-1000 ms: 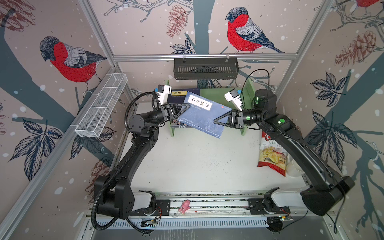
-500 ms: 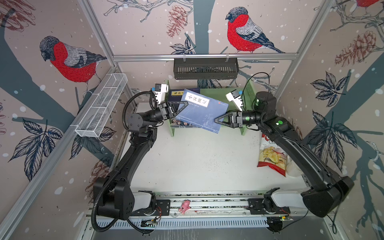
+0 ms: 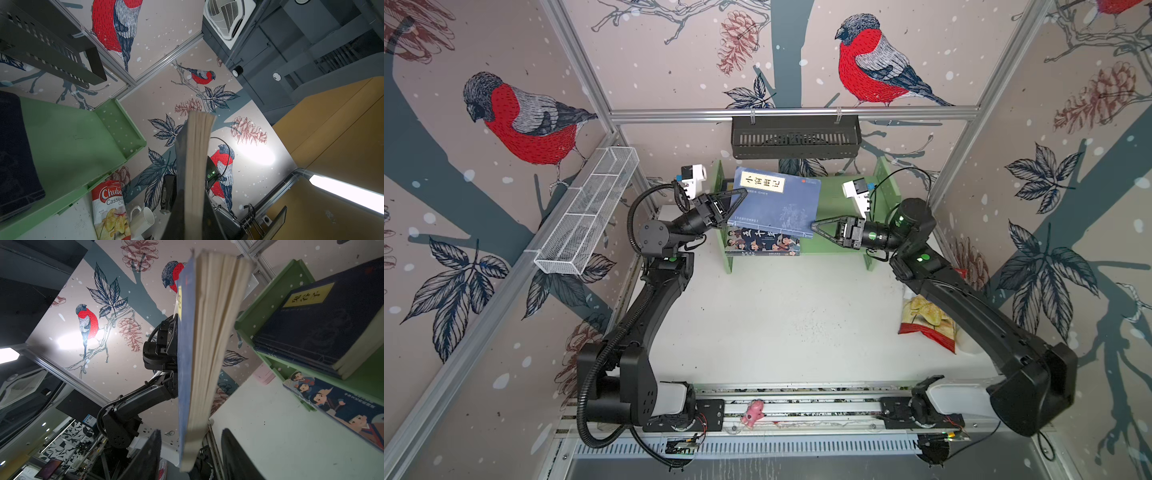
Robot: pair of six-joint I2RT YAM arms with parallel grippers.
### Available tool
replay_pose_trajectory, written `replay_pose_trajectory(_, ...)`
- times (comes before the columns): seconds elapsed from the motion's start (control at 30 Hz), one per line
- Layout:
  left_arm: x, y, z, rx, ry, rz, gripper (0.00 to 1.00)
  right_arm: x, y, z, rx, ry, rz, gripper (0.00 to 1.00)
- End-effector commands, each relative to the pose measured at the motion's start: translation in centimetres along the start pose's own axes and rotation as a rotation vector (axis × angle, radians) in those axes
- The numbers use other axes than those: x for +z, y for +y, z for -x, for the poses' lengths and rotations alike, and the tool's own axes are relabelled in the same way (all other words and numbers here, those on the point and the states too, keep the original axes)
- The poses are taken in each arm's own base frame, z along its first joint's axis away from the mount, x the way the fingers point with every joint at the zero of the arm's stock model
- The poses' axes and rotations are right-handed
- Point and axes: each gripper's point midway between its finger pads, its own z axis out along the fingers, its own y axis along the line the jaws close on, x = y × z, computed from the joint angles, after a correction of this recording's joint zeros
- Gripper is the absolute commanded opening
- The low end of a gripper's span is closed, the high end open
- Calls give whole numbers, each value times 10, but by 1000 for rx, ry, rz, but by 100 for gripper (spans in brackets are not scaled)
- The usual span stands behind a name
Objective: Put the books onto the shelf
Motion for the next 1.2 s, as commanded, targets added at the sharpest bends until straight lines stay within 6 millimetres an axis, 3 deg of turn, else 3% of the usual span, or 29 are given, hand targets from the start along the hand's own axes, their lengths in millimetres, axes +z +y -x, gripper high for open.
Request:
replay_pose_trajectory(0.0, -2, -15, 6, 51, -38, -44, 0, 6, 4, 19, -23, -61, 31, 48)
replay_pose_trajectory(0.17, -3, -10, 8, 41, -39, -31, 0, 16, -5, 29, -9, -73, 57, 40)
replay_pose_trajectory(0.3, -6, -4, 11, 33, -53, -14, 0, 23, -12, 35, -5, -74, 65, 20)
replay_pose_trajectory(0.47, -6, 3, 12, 28, -53, 4, 0, 31, -20, 37, 6, -54, 84, 3)
replay_pose_trajectory(0.77, -8, 17, 14, 34, -62, 56, 0, 37, -27, 40, 2, -34, 101, 2)
replay_pose_trajectory(0.93, -10, 22, 14, 16, -77, 67, 0, 39, -32, 40, 4, -23, 101, 24)
replay_pose_trajectory(1.03, -11, 24, 15, 7, -79, 71, 0, 40, -35, 40, 9, -19, 104, 27)
replay_pose_trajectory(1.1, -11, 26, 14, -8, -83, 73, 0, 41, -36, 40, 7, -17, 109, 25)
replay_pose_trajectory(1.17, -12, 27, 14, -9, -84, 73, 0, 42, -35, 39, 8, -9, 120, 11)
